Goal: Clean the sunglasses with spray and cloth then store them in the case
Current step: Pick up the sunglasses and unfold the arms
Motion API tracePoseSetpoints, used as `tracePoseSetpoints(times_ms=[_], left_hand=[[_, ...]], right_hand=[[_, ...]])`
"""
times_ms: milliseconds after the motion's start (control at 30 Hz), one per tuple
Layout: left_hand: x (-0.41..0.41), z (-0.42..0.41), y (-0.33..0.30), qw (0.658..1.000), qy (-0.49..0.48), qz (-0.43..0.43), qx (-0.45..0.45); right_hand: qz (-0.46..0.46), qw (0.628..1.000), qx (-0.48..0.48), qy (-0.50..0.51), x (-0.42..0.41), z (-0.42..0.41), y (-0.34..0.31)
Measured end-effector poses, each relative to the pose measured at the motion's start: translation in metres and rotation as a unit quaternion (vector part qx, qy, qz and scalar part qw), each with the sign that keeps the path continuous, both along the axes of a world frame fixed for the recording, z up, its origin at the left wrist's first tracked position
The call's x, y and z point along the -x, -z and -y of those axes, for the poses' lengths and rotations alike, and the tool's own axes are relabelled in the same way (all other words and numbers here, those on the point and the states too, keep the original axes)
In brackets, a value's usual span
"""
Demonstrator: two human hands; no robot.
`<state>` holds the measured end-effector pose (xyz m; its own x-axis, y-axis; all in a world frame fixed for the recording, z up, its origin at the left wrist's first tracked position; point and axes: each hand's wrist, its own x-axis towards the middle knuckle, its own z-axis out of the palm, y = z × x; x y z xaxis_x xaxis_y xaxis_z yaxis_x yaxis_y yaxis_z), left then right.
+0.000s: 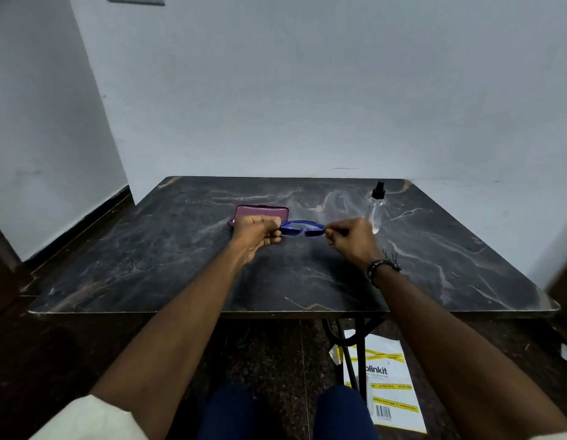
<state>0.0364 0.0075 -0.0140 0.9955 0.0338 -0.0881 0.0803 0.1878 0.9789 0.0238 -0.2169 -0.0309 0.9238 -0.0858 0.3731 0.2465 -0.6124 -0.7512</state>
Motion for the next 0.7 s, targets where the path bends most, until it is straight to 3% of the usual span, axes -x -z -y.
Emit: tracePoseSetpoints(times_ms=[300, 700], left_hand=[[-0.001, 0.006, 0.005, 0.999, -0.022, 0.007, -0.028], [-0.006, -0.001, -0.002, 0.998, 0.013, -0.025, -0.056]], right_hand=[[-0.162, 0.949, -0.272, 0.01, -0.01, -0.006, 0.0], [-0.26, 0.929, -0.256, -0.064, -0.007, 0.008, -0.035]])
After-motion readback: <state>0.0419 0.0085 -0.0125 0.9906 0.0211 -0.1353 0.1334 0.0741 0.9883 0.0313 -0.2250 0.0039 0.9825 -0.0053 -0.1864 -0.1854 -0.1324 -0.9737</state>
